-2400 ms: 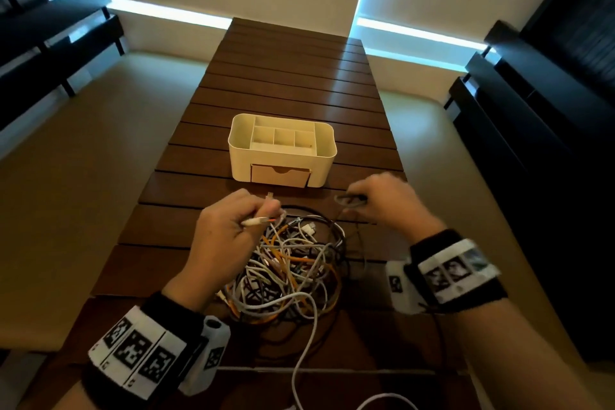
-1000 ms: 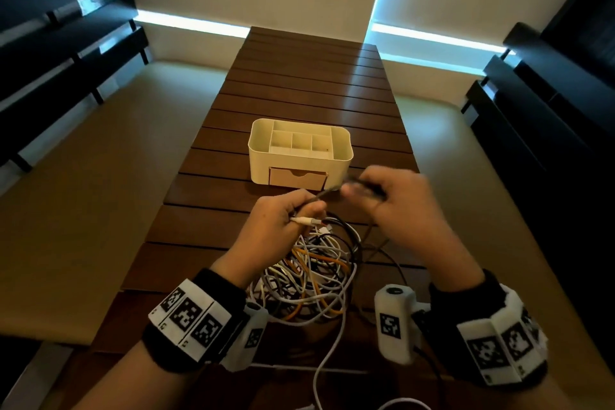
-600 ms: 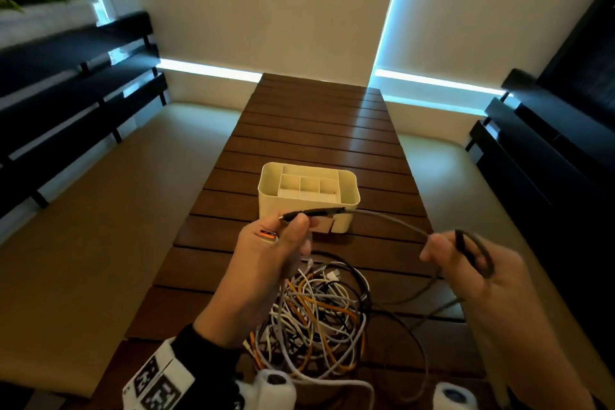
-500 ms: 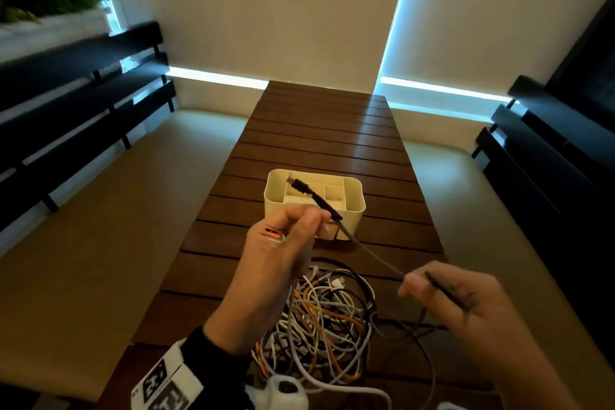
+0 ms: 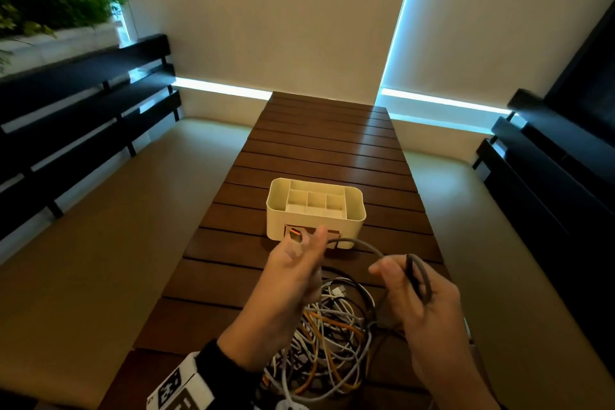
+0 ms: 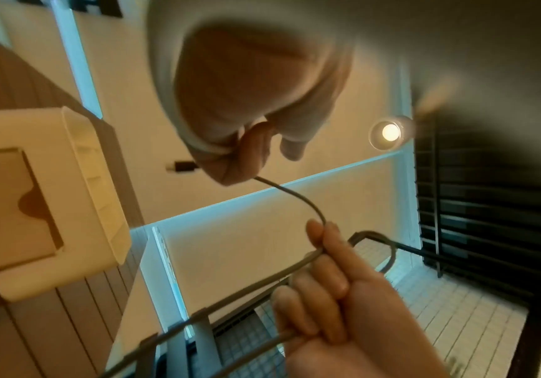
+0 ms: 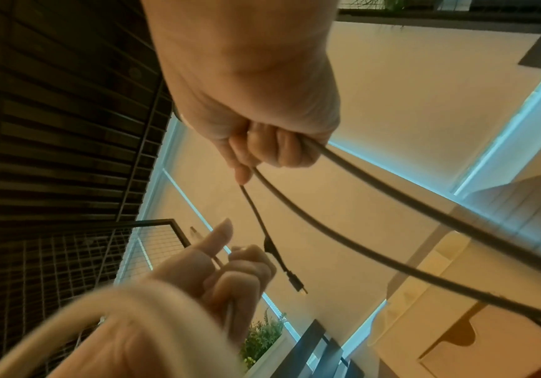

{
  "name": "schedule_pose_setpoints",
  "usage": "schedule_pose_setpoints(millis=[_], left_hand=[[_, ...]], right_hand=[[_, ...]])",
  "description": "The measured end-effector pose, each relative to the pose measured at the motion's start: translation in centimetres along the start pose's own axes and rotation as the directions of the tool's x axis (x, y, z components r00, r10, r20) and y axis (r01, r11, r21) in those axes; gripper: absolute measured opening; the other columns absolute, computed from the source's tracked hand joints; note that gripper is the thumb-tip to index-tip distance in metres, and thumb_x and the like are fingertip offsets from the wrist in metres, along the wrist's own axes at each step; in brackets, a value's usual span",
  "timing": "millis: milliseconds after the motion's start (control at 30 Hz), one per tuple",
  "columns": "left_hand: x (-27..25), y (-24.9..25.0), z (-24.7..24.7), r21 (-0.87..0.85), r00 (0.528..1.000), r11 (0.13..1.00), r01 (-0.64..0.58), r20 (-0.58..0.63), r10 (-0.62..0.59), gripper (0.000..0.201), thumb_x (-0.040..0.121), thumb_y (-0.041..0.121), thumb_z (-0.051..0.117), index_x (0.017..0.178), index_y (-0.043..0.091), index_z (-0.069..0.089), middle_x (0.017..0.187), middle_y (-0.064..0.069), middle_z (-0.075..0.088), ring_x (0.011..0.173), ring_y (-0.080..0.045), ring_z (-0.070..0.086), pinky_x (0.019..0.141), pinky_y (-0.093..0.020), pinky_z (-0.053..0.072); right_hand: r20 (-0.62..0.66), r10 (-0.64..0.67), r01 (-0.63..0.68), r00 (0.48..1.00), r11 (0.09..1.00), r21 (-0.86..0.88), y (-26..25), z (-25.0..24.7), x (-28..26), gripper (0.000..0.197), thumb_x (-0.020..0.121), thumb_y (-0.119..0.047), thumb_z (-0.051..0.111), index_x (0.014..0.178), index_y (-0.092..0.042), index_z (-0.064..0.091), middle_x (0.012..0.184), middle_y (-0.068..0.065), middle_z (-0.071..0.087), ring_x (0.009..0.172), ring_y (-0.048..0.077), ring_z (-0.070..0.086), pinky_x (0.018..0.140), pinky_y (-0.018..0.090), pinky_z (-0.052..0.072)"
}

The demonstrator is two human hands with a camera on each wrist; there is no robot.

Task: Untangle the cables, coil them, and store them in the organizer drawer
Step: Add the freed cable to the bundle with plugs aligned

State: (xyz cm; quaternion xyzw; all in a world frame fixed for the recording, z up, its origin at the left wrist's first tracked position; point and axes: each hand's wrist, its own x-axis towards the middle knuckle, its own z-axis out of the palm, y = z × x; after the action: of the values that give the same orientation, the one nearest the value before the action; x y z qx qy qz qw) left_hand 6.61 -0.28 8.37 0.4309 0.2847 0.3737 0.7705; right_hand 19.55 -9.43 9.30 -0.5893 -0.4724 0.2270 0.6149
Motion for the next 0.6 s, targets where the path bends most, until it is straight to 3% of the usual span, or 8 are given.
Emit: schedule_pose_setpoints(millis=[67,133,233,300,400,467,533,600], left_hand=[[-0.1,0.0,-0.1,0.130,0.996,0.988,0.087,-0.001,-0.088,0.039,0.080,0.054,0.050,0.065,0.019,0.047,0.056,0.003,0.040,0.044,-0.007,0.023,0.039,-0.016,0.020],[0.0,0.0,-0.1,0.180,0.987,0.972,0.147,0.031,-0.155,0.052,0.080,0.061,0.040,0.069,0.012,0.057,0.059,-0.001,0.056,0.042,-0.006,0.026,0.039,-0.017,0.019],[0.1,0.6,0.0,0.066,0.991,0.990,0.121,0.046,-0.124,0.064,0.079,0.061,0.035,0.086,0.007,0.068,0.073,-0.007,0.067,0.040,-0.003,0.033,0.037,-0.014,0.024],[0.2,1.3,0.0,-0.046,0.999,0.998,0.033,0.003,-0.033,0.055,0.080,0.054,0.039,0.085,0.007,0.067,0.075,-0.009,0.069,0.049,-0.007,0.046,0.047,-0.018,0.037],[-0.3,1.9,0.2,-0.184,0.999,0.983,-0.026,0.039,0.034,0.040,0.083,0.045,0.042,0.073,0.011,0.061,0.066,-0.009,0.063,0.062,-0.017,0.057,0.065,-0.030,0.045],[-0.8,2.2,0.9,-0.309,0.993,0.951,-0.011,0.105,0.046,0.040,0.087,0.042,0.041,0.071,0.011,0.062,0.056,-0.005,0.052,0.052,-0.016,0.053,0.056,-0.028,0.045],[-1.0,2.2,1.2,-0.392,0.984,0.920,-0.017,0.157,0.085,0.040,0.092,0.043,0.043,0.075,0.012,0.060,0.049,0.001,0.041,0.039,-0.009,0.038,0.042,-0.021,0.034],[-1.2,2.3,1.2,-0.419,0.970,0.907,-0.036,0.202,0.132,0.038,0.089,0.045,0.046,0.074,0.013,0.058,0.045,0.005,0.035,0.036,-0.005,0.028,0.038,-0.019,0.024]], right_hand=[[-0.021,-0.064,0.064,0.998,0.998,-0.002,-0.2,0.3,0.2,0.020,0.087,-0.037,0.057,0.075,-0.024,0.067,0.043,0.001,0.045,0.037,0.002,0.034,0.039,0.011,0.026],[0.025,-0.133,0.134,0.991,0.990,-0.034,-0.2,0.4,0.1,0.025,0.082,-0.048,0.053,0.077,-0.027,0.066,0.047,0.001,0.048,0.039,0.002,0.035,0.040,0.010,0.027],[0.215,-0.168,0.185,0.962,0.981,-0.062,0.7,0.4,-0.6,0.030,0.079,-0.060,0.053,0.076,-0.033,0.065,0.054,-0.005,0.057,0.045,-0.003,0.045,0.046,0.007,0.034],[0.304,-0.130,0.169,0.944,0.980,-0.105,1.2,0.4,-0.9,0.010,0.080,-0.047,0.065,0.073,-0.039,0.066,0.057,-0.019,0.060,0.051,-0.007,0.053,0.052,0.003,0.036],[0.370,-0.031,0.107,0.928,0.976,-0.187,2.5,0.0,-1.3,0.035,0.080,-0.009,0.069,0.070,-0.042,0.066,0.057,-0.026,0.060,0.057,-0.009,0.057,0.056,0.003,0.037],[0.388,0.009,0.101,0.921,0.960,-0.261,2.9,0.0,-1.3,0.043,0.081,-0.009,0.068,0.068,-0.050,0.063,0.056,-0.025,0.058,0.054,-0.007,0.055,0.055,0.005,0.037],[0.420,0.020,0.115,0.907,0.950,-0.292,2.7,-0.2,-1.2,0.040,0.080,-0.016,0.067,0.066,-0.053,0.062,0.054,-0.024,0.057,0.053,-0.005,0.052,0.055,0.008,0.037],[0.469,0.052,0.108,0.882,0.945,-0.308,2.6,-0.6,-1.2,0.032,0.078,-0.025,0.066,0.067,-0.055,0.062,0.059,-0.026,0.058,0.058,-0.006,0.054,0.061,0.011,0.040]])
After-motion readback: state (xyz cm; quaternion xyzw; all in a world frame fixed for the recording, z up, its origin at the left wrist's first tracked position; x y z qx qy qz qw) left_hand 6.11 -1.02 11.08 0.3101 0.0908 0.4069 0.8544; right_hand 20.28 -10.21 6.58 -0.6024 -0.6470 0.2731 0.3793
